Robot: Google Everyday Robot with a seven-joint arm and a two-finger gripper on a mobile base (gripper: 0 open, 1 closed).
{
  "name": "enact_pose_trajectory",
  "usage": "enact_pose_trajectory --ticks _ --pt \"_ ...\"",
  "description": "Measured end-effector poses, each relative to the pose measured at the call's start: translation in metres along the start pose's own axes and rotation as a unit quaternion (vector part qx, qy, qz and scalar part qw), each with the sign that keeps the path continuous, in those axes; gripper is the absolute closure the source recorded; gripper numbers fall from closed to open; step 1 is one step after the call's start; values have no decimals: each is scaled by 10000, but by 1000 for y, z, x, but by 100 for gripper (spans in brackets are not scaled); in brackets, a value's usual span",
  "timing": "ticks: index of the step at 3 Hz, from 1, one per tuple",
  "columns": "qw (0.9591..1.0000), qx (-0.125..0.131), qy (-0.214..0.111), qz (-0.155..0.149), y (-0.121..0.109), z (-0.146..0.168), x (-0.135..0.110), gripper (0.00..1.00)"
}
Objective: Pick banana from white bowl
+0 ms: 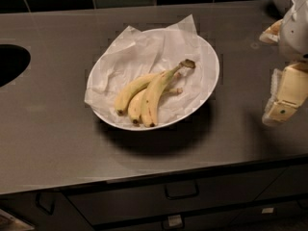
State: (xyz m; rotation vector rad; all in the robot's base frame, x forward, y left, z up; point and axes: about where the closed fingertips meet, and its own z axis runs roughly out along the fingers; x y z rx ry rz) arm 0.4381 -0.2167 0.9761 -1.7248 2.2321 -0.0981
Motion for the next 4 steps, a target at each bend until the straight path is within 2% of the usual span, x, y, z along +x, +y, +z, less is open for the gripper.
enact_pose_trajectory --ticks 1,2,3,4 --pt "10000 0 0 -2 0 0 0 0" --pt "9996 3 -47 -278 2 -3 -13 0" --pt "9938 -104 -80 -1100 9 -6 -64 0" --pt "9802 -241 -178 -1959 15 1 -123 0"
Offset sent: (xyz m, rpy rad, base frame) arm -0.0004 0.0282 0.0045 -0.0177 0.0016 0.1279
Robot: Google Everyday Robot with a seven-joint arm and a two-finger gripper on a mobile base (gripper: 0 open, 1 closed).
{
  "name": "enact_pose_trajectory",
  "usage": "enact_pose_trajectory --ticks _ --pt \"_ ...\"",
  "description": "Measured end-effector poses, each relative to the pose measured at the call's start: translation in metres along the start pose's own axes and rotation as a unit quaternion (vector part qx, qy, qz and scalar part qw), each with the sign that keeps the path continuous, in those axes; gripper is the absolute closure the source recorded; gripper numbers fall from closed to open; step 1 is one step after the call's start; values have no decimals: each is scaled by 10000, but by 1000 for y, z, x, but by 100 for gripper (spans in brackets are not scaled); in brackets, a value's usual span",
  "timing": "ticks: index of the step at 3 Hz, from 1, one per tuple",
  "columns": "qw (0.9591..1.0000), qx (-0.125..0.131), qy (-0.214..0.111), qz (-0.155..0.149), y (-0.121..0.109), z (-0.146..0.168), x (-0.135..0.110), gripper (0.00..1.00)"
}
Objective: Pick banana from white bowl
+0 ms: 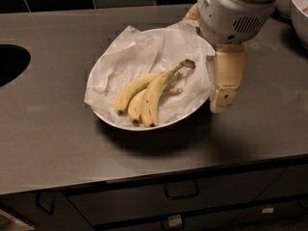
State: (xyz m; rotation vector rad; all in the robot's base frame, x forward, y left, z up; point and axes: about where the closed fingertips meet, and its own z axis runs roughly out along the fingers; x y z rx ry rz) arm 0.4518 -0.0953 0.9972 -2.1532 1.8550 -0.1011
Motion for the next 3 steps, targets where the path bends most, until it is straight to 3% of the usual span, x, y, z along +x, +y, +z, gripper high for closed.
enact_pose_trajectory --ticks 1,3 --pt "10000 0 0 -1 0 0 0 0" --pt "9992 -152 -89 -357 -39 31 -13 0"
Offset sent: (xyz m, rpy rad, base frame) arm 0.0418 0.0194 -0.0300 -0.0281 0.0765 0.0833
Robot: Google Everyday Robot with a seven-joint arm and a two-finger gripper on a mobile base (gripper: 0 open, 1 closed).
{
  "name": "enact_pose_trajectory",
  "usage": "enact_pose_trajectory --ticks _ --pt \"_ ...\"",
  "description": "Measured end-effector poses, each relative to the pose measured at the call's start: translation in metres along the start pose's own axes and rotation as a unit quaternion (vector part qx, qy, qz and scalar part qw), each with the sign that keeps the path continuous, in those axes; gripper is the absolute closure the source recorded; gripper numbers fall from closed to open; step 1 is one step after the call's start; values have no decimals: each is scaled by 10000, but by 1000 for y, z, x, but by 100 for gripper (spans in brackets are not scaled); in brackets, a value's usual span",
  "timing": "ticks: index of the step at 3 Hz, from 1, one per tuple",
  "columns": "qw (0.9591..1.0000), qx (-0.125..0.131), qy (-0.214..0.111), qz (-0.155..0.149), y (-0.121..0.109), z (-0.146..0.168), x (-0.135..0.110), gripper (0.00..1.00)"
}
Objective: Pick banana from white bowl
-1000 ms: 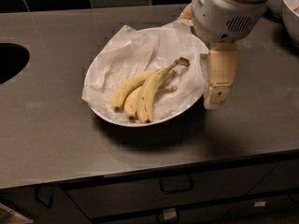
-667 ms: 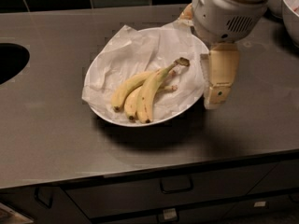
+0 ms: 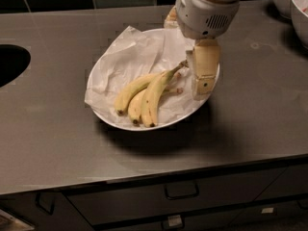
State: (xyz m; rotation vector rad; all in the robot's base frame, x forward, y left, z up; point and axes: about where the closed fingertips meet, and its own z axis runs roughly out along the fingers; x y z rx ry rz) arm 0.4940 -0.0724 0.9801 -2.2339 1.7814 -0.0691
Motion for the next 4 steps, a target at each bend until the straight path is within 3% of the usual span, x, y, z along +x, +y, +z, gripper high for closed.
enact_pose_trajectory --ticks 1,2,4 --pt "9998 -16 -67 -176 -14 14 -4 0" --pt "9992 -226 -147 -297 -25 37 -8 0" --pt "9992 -243 -184 -275 -34 47 -5 0"
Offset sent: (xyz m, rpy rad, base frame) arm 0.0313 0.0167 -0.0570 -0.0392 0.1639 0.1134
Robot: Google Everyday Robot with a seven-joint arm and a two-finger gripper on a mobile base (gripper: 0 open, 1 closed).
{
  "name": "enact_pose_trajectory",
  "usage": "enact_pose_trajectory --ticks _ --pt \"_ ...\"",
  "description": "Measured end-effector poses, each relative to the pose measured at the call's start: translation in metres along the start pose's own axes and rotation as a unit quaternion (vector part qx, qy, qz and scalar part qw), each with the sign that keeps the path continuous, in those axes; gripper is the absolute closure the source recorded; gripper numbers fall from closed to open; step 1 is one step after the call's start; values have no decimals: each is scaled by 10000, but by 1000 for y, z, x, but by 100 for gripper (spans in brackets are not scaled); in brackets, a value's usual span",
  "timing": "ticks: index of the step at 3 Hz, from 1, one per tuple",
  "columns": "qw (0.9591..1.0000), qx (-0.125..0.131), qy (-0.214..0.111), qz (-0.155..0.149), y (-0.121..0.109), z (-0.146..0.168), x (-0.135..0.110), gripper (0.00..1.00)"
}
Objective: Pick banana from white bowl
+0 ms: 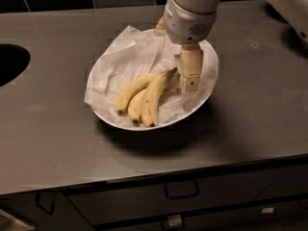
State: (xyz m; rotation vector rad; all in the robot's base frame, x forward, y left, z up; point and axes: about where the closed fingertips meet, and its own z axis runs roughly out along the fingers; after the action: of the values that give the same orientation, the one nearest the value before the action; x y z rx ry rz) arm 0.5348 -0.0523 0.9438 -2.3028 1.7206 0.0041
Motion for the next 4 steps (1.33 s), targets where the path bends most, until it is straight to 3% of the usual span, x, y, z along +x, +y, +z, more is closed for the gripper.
enact_pose_trajectory --ticks 1,2,4 --pt "9999 -94 -126 16 -7 14 7 0" --pt "9992 -343 -223 -31 -13 32 11 15" --pt "9974 -642 -261 -193 -13 44 -4 18"
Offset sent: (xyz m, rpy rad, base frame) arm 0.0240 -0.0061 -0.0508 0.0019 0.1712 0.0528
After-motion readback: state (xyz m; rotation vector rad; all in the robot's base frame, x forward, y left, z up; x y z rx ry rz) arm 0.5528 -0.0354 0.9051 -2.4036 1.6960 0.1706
